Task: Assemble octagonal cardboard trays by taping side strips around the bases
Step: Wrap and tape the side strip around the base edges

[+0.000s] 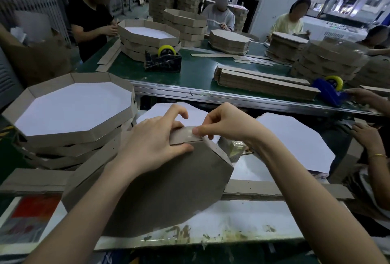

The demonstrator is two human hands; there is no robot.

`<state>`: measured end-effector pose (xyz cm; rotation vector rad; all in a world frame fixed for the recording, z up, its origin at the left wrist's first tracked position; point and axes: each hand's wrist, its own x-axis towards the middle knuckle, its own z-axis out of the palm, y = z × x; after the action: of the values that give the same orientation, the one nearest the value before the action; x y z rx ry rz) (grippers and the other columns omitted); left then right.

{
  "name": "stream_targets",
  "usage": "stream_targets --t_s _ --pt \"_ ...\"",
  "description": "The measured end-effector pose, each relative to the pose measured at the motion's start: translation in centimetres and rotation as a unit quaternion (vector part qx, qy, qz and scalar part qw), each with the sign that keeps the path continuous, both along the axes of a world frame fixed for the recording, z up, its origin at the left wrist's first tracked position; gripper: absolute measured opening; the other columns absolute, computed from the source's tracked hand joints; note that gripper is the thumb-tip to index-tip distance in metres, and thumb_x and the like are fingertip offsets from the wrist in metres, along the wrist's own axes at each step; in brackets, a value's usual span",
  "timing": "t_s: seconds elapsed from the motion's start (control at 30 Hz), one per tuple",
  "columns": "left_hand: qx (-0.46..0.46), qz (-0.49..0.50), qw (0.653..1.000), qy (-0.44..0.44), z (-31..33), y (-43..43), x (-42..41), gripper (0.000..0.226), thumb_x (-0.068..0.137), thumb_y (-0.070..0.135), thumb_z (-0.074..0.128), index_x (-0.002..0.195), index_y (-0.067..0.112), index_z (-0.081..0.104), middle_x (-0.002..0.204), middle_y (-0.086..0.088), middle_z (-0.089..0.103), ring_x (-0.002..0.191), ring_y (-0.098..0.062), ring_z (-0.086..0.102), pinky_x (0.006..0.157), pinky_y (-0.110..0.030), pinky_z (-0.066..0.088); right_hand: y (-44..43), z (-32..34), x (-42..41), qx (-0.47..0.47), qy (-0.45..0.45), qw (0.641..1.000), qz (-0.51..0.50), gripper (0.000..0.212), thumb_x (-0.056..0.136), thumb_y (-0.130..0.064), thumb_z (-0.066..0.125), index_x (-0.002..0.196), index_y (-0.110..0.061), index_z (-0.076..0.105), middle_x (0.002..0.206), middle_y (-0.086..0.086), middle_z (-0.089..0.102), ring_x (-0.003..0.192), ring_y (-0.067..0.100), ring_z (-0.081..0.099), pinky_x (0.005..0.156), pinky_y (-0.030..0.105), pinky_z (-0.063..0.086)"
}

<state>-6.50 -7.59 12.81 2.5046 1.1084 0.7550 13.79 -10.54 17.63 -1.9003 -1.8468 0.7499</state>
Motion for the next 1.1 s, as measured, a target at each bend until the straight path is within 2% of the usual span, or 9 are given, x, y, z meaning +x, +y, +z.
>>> stream_targets --t_s 0.17,0.3,0.5,0.6,0.7,0.77,0.93,1.0,1.1 --pt "0.000 0.009 1.000 0.002 -0.2 -0.2 0.0 0.052 0.071 0.069 0.065 0.099 0.046 0.026 0.114 0.022 0.067 0.105 -0.019 0.058 0.069 -0.032 0.031 0.3 -0.2 -0.4 0.014 -0.006 1.000 0.006 0.034 0.075 -0.044 0.081 0.056 -0.018 0.072 0.054 -0.006 0.062 0.047 0.004 0.039 0.041 0.012 0.029" --pt "-0.001 0.015 1.000 -0.003 -0.3 -0.3 -0.2 0.051 0.072 0.068 0.065 0.097 0.042 0.030 0.112 0.019 0.068 0.099 -0.020 0.058 0.065 -0.032 0.031 0.3 -0.4 -0.4 0.015 -0.033 0.999 0.006 0.038 0.074 -0.045 0.081 0.058 -0.012 0.072 0.056 0.000 0.065 0.050 0.008 0.042 0.042 0.015 0.031" --pt "0.006 0.008 1.000 0.012 -0.1 -0.6 -0.1 0.045 0.074 0.069 0.061 0.095 0.041 0.032 0.104 0.013 0.068 0.081 -0.014 0.047 0.055 -0.026 0.029 0.5 -1.0 -0.1 0.004 -0.077 0.997 -0.002 0.050 0.074 -0.061 0.075 0.058 -0.013 0.072 0.060 0.001 0.070 0.051 0.010 0.048 0.049 0.025 0.038" --pt "0.008 0.008 1.000 0.021 0.1 -0.8 -0.3 0.042 0.074 0.067 0.062 0.095 0.042 0.035 0.106 0.014 0.066 0.078 -0.010 0.039 0.055 -0.014 0.020 0.4 -1.4 0.2 -0.004 -0.081 0.997 0.005 0.055 0.075 -0.064 0.072 0.058 -0.012 0.072 0.056 -0.002 0.068 0.048 0.010 0.044 0.047 0.022 0.036" --pt "-0.002 -0.002 1.000 0.019 0.1 -0.9 -0.4 0.041 0.075 0.066 0.062 0.094 0.042 0.035 0.102 0.013 0.065 0.077 -0.009 0.037 0.056 -0.016 0.023 0.7 -1.6 0.6 -0.029 -0.077 0.996 0.016 0.057 0.075 -0.068 0.068 0.052 -0.016 0.068 0.052 -0.004 0.062 0.043 0.006 0.039 0.048 0.019 0.035" --pt "-0.003 -0.006 1.000 0.024 0.1 -0.8 -0.6 0.040 0.076 0.066 0.061 0.094 0.041 0.035 0.097 0.013 0.063 0.078 -0.010 0.040 0.056 -0.022 0.026 1.0 -2.0 0.9 -0.059 -0.091 0.994 0.008 0.064 0.071 -0.077 0.063 0.047 -0.018 0.066 0.050 -0.003 0.058 0.043 0.006 0.043 0.053 0.022 0.038" --pt "0.003 -0.017 0.999 0.035 0.0 -1.0 -1.1 0.035 0.077 0.068 0.052 0.104 0.047 0.042 0.088 0.013 0.058 0.085 -0.013 0.052 0.059 -0.017 0.027 1.0 -3.8 2.1 -0.135 -0.131 0.982 -0.014 0.091 0.047 -0.104 0.034 0.045 -0.018 0.061 0.042 -0.008 0.047 0.046 0.011 0.049 0.058 0.026 0.042" --pt "0.005 -0.043 0.998 0.033 0.2 -1.0 -1.1 0.034 0.083 0.062 0.054 0.115 0.062 0.045 0.096 0.014 0.063 0.093 -0.010 0.052 0.066 -0.025 0.037 1.0 -4.6 2.9 -0.142 -0.103 0.985 0.000 0.086 0.048 -0.103 0.034 0.047 -0.019 0.052 0.041 -0.008 0.044 0.041 0.011 0.043 0.054 0.024 0.040" --pt "-0.011 -0.060 0.997 0.053 0.4 -0.9 -0.9 0.028 0.087 0.056 0.057 0.110 0.071 0.053 0.127 0.020 0.060 0.115 -0.010 0.049 0.088 -0.034 0.042 0.8 -5.3 3.9 -0.151 -0.053 0.987 0.006 0.075 0.050 -0.097 0.044 0.049 -0.022 0.045 0.045 -0.007 0.038 0.041 0.011 0.034 0.048 0.022 0.033"
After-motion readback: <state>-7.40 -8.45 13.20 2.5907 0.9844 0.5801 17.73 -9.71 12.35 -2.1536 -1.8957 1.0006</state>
